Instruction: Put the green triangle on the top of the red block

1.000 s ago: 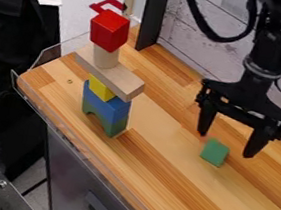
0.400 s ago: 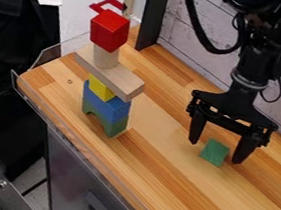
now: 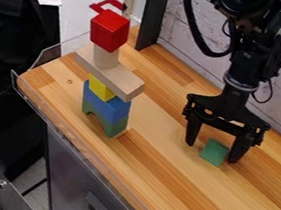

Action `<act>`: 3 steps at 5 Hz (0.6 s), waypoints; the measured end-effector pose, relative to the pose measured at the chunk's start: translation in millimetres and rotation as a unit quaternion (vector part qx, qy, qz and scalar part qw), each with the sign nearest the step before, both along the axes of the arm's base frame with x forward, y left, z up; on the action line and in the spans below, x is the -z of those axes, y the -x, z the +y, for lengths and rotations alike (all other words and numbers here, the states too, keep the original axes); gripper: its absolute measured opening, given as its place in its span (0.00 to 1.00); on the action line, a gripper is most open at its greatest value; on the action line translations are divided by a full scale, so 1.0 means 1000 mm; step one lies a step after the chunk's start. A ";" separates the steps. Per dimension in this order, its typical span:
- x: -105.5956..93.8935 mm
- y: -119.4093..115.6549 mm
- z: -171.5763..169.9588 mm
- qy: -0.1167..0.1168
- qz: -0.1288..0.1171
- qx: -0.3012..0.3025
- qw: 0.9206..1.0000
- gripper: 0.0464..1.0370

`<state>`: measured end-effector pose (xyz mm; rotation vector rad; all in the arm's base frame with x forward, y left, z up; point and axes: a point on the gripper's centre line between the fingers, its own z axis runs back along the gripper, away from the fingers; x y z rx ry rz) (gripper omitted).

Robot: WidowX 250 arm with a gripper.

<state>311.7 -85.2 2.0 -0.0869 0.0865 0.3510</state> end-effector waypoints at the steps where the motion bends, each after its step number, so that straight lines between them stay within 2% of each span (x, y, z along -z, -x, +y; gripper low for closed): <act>1: 0.010 0.001 0.000 0.005 0.013 -0.002 1.000 0.92; 2: 0.013 -0.003 0.002 0.009 0.012 -0.009 1.000 0.77; 3: 0.013 -0.005 0.003 0.009 0.008 -0.011 1.000 0.52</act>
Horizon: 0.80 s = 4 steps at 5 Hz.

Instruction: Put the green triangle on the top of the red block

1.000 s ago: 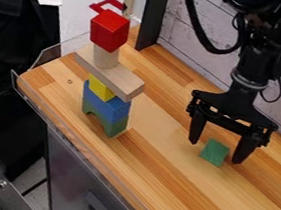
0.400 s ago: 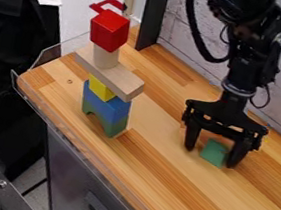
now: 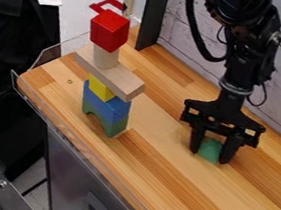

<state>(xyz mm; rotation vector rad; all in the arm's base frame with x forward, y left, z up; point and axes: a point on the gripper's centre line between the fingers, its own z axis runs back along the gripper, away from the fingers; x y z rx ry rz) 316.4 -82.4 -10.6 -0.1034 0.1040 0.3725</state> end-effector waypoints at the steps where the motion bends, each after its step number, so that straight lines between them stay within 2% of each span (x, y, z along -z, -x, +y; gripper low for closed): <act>1: -0.003 0.007 0.001 0.002 -0.001 0.005 1.000 0.51; 2: -0.053 0.011 0.006 -0.005 -0.040 0.029 0.999 0.51; 3: -0.103 0.018 0.019 -0.037 -0.075 0.036 0.996 0.51; 4: -0.152 0.028 0.029 -0.057 -0.101 0.046 0.992 0.51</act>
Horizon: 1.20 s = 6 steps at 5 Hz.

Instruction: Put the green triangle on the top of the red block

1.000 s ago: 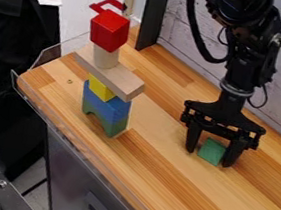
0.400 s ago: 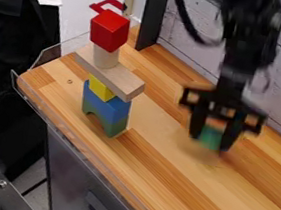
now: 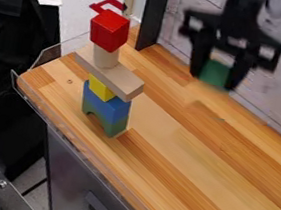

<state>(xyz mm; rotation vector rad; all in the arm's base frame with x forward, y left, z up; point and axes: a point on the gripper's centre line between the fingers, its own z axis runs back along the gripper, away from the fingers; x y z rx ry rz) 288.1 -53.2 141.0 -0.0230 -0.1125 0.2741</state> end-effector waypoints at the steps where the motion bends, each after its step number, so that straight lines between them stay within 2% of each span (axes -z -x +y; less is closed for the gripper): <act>1: -0.027 0.003 0.016 -0.004 0.002 0.007 1.000 0.51; 2: -0.048 0.014 0.041 0.008 -0.014 -0.015 1.000 0.51; 3: -0.055 0.021 0.059 0.014 -0.015 -0.031 0.999 0.51; 6: -0.053 0.034 0.102 0.014 0.012 -0.055 0.998 0.51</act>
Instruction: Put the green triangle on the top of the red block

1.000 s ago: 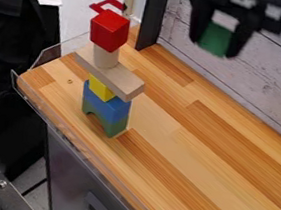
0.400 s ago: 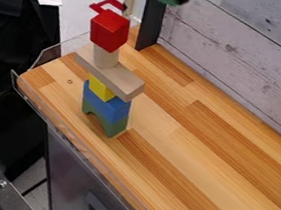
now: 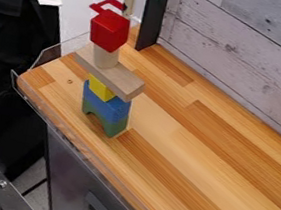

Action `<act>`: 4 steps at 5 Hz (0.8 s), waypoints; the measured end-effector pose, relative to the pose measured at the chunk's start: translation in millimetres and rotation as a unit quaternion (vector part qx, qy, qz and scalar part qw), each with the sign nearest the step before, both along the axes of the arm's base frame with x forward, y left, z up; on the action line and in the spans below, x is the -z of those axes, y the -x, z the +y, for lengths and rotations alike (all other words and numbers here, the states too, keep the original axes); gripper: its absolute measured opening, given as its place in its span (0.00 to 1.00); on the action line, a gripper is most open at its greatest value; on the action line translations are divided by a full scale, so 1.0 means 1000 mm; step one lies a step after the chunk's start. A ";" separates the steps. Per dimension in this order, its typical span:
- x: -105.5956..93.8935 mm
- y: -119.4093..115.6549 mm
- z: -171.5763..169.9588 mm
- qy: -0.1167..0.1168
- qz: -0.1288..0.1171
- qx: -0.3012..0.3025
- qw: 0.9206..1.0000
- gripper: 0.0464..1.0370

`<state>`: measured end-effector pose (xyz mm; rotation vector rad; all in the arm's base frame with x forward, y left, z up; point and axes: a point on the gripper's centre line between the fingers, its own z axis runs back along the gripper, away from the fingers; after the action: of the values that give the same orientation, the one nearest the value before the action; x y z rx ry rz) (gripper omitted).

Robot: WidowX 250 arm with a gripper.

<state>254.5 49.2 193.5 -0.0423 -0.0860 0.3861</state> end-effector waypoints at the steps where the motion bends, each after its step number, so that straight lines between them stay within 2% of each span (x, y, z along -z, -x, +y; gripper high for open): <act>1: 0.010 0.001 0.004 0.004 0.029 0.019 0.999 0.51; 2: 0.013 0.003 0.006 -0.004 0.040 0.035 0.999 0.51; 3: 0.023 0.008 0.004 0.001 0.059 0.045 0.997 0.51; 4: 0.026 0.011 0.001 0.012 0.065 0.048 0.997 0.51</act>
<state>243.8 50.4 167.8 -0.0456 0.0486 0.2922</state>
